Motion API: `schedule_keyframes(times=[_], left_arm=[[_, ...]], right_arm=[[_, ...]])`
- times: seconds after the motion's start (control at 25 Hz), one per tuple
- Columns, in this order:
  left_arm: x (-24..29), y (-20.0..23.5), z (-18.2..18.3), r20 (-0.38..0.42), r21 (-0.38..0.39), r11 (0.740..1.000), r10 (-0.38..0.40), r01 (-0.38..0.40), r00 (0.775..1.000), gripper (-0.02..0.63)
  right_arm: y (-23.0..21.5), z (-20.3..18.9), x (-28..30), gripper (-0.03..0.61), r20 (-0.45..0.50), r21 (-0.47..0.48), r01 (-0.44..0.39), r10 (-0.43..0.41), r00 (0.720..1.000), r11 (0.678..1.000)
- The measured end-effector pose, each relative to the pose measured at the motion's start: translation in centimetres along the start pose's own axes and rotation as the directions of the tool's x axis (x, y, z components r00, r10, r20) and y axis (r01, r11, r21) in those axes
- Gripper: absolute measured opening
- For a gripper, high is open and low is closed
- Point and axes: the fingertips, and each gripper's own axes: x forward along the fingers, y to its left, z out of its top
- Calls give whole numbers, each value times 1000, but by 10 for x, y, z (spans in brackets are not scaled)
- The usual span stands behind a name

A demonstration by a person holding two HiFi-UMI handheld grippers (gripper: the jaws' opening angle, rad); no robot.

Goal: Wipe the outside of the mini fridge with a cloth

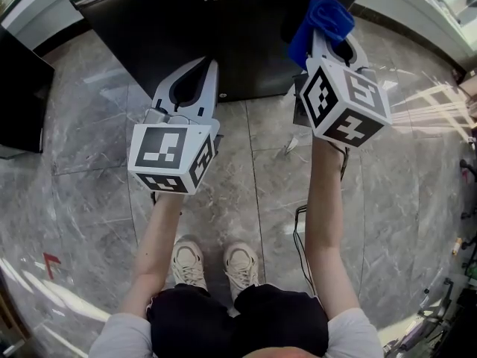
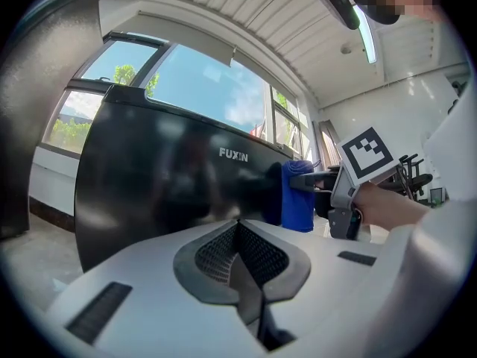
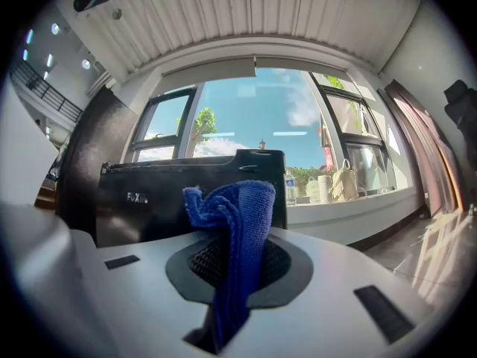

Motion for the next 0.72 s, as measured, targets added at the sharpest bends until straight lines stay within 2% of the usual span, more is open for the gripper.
schedule_keyframes(times=[0.4, 0.72], left_arm=[[8, -11, -8, -27, 10, 1000, -24, 24, 999, 5], [6, 2, -14, -36, -8, 1000, 0, 0, 999, 5]], right_arm=[[-42, 0, 2, 52, 0, 19, 56, -56, 998, 998], [-70, -2, -1, 52, -10, 3, 142, -142, 990, 990]])
